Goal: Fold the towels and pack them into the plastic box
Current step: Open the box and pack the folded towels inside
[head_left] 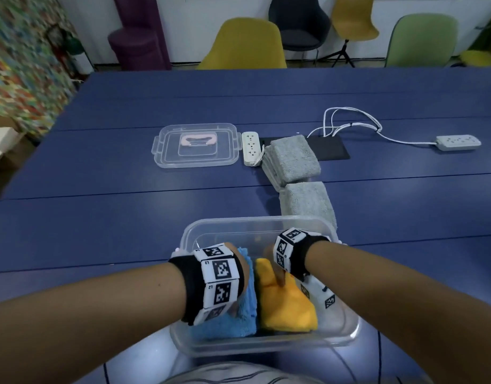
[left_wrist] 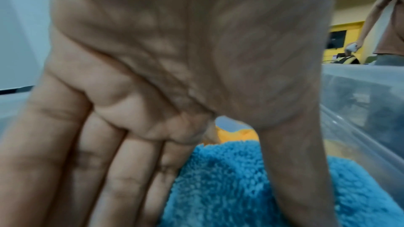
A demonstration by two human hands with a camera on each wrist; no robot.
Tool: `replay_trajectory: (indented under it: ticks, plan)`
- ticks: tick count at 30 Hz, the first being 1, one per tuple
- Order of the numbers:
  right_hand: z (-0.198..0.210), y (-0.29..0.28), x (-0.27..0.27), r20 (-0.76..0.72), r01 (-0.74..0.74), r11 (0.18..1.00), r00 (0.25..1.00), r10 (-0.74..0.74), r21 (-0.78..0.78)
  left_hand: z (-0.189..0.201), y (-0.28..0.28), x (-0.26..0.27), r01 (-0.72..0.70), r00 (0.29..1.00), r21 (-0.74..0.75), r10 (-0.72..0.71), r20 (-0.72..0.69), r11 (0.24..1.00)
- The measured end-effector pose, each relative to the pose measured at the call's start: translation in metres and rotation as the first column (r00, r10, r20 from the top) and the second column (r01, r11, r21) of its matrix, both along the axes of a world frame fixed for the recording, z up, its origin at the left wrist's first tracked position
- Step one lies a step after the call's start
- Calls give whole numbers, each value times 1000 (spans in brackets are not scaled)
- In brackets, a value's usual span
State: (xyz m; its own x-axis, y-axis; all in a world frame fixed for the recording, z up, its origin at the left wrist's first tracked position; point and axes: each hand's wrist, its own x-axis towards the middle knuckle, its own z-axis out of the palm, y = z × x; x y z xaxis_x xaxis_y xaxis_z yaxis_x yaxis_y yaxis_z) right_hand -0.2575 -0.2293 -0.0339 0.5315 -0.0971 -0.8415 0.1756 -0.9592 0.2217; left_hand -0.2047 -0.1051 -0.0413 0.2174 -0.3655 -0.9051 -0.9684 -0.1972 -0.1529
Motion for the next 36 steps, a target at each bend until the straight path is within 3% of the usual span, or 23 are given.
replay_trajectory:
  ticks: [1, 3, 5, 7, 8, 10, 13, 16, 18, 22, 26, 27, 31, 33, 36]
  plan:
    - [-4, -1, -1, 34, -18, 1000, 999, 17, 22, 10, -3, -5, 80, 996, -43, -78, 49, 996]
    - [-11, -9, 4, 81, -106, 994, 991, 104, 24, 27, -9, -10, 80, 993, -111, -69, 95, 991]
    - [-16, -16, 15, 56, -129, 991, 990, 128, 18, 46, -22, -9, -62, 997, -49, 64, 44, 997]
    - [1, -22, 26, -15, 33, 990, 999, -31, 135, 68, -36, -2, -234, 972, -83, 230, -52, 969]
    - [14, -26, 31, -71, 200, 953, 979, -189, 227, 76, -44, 6, -304, 951, -116, 295, -91, 946]
    - [45, -42, 39, -200, 474, 769, 880, -431, 429, 94, -58, 24, -371, 926, -193, 346, -153, 908]
    - [89, -85, 44, -118, 544, 588, 786, -606, 598, 116, -82, 58, -456, 889, -417, 381, -253, 786]
    - [96, -133, 43, 45, 543, 439, 592, -805, 716, 112, -107, 92, -590, 808, -511, 451, -380, 625]
    - [85, -160, 38, 80, 557, 382, 489, -868, 738, 97, -120, 109, -671, 742, -472, 514, -430, 572]
    - [36, -202, 28, 57, 652, 313, 383, -922, 690, 48, -145, 132, -810, 583, -289, 646, -493, 511]
    - [-25, -224, 17, -40, 727, 230, 333, -942, 647, 9, -170, 137, -826, 536, -159, 665, -520, 541]
    - [-39, -226, 14, -106, 733, 156, 298, -949, 662, 1, -177, 135, -823, 517, -93, 673, -528, 560]
    - [-84, -224, 15, -461, 646, -305, 82, -884, 700, -37, -208, 127, -807, 439, 96, 700, -563, 582]
    - [-98, -226, 17, -550, 639, -409, 26, -835, 652, -54, -218, 125, -814, 418, 115, 712, -564, 569]
    - [-101, -225, 16, -582, 652, -444, -6, -813, 615, -66, -224, 127, -800, 414, 150, 714, -564, 582]
